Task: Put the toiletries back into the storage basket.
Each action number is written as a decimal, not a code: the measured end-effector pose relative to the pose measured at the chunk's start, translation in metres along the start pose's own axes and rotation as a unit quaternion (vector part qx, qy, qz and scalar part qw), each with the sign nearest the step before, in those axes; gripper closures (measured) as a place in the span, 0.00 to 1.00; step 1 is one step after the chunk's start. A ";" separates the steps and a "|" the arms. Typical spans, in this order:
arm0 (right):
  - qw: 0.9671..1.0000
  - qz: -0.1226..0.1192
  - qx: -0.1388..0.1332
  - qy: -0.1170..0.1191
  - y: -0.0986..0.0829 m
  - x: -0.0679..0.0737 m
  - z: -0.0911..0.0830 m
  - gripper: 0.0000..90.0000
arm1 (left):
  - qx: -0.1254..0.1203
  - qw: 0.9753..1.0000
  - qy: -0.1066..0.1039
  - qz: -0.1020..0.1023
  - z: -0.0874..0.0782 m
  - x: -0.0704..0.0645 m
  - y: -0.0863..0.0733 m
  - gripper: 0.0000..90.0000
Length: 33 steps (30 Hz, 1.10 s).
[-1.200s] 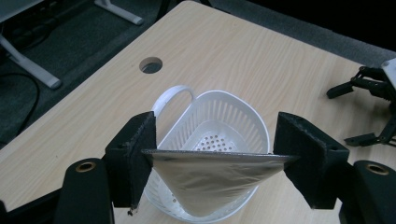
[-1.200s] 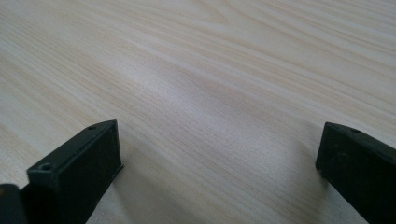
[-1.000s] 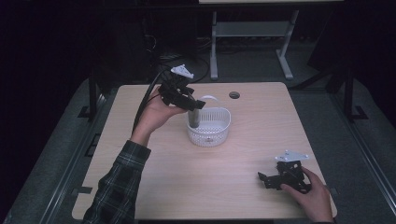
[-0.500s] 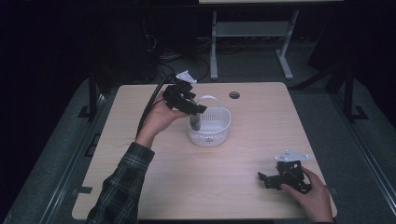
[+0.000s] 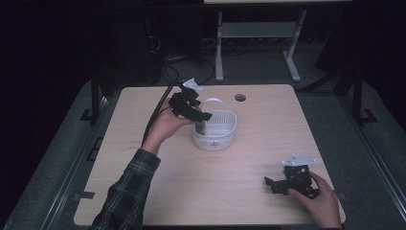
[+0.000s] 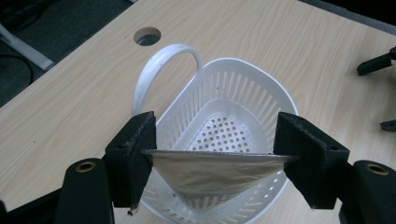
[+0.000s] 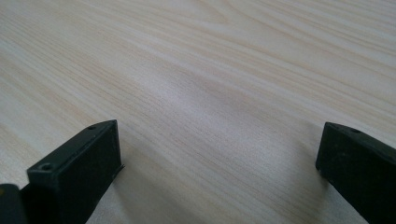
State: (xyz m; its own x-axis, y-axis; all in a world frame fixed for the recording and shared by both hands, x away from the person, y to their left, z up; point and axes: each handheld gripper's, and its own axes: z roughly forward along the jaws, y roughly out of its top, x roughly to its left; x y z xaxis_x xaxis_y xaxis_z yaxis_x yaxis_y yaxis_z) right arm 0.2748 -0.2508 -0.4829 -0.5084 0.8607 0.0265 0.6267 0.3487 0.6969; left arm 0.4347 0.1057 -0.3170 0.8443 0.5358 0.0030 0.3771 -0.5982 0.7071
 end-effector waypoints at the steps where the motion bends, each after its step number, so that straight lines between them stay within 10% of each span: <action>1: 1.000 0.000 0.000 0.000 0.000 0.000 0.000 0.00 | 0.001 1.000 0.001 0.000 0.001 0.000 -0.001 0.33; 33: 1.000 0.000 0.000 0.000 0.000 0.000 0.000 0.00 | 0.020 1.000 0.003 -0.004 0.027 0.001 -0.021 0.33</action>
State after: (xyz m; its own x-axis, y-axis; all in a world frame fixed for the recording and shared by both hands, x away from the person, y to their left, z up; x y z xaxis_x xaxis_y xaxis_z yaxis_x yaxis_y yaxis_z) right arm 0.2747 -0.2509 -0.4829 -0.5086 0.8606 0.0263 0.6267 0.3491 0.6967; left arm 0.4378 0.1029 -0.3506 0.8389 0.5442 0.0016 0.3990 -0.6170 0.6783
